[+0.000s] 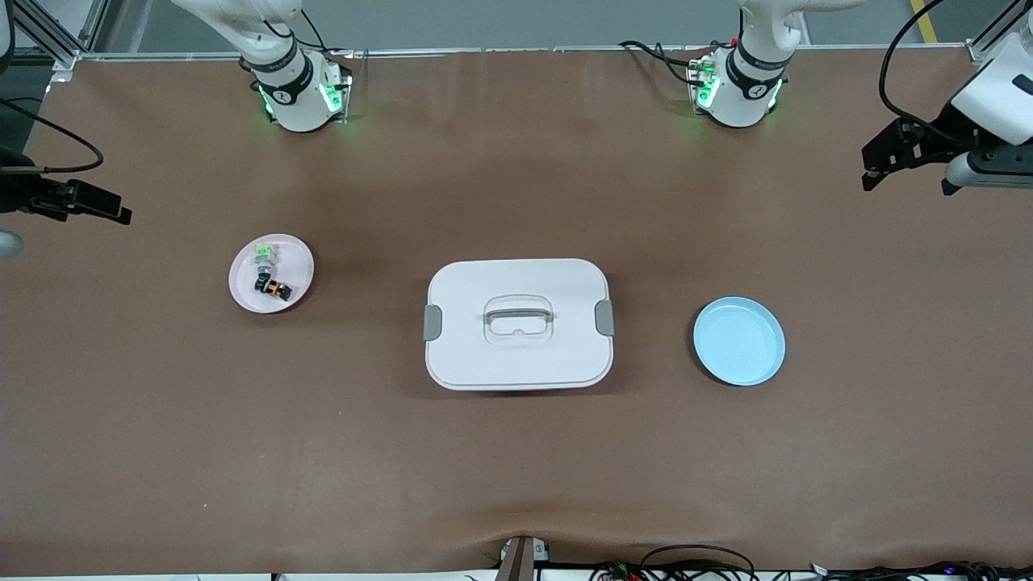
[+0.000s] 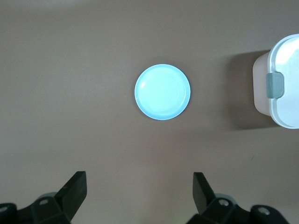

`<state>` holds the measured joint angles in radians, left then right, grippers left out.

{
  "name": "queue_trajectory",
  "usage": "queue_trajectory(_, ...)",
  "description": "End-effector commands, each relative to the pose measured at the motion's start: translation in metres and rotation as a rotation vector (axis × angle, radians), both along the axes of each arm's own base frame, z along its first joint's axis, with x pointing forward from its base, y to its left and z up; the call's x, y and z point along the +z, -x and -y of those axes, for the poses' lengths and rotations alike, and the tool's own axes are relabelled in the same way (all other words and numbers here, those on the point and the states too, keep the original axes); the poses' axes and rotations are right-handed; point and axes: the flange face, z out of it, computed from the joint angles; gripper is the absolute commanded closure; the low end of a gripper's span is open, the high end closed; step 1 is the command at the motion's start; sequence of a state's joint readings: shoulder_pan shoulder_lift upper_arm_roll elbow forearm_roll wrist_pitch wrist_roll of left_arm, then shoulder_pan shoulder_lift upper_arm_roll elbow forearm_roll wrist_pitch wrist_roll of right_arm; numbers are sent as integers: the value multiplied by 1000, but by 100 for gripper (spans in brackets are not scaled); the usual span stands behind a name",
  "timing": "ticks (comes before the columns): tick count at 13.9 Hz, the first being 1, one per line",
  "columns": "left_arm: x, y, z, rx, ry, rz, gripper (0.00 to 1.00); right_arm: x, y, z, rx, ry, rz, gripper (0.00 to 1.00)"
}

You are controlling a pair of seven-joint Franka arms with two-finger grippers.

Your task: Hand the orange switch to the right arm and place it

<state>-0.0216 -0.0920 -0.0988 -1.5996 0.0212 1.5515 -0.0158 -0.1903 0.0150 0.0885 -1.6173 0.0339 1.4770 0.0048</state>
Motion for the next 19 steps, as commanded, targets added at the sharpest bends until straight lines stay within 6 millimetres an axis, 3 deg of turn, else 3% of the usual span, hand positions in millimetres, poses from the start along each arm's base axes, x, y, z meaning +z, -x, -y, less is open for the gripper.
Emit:
queue_trajectory(1,11,6,-2,-16,1,3,0,18,3,-1,-10,-5,31,0)
queue_trajectory(4,9,9,-2,-2,0,-21,0,21,1,-3,-5,-5,39,0)
queue_trajectory(7,10,10,-1,-2,0,-20,0,38,3,-3,3,-2,62,0)
queue_trajectory(10,11,10,-1,1,0,-18,0,42,5,-21,35,13,44,0)
queue_trajectory(15,10,10,2,-3,0,-18,0,47,8,-6,15,8,55,0)
queue_trajectory(19,10,9,2,-19,2,-20,0,55,16,-10,28,5,71,0)
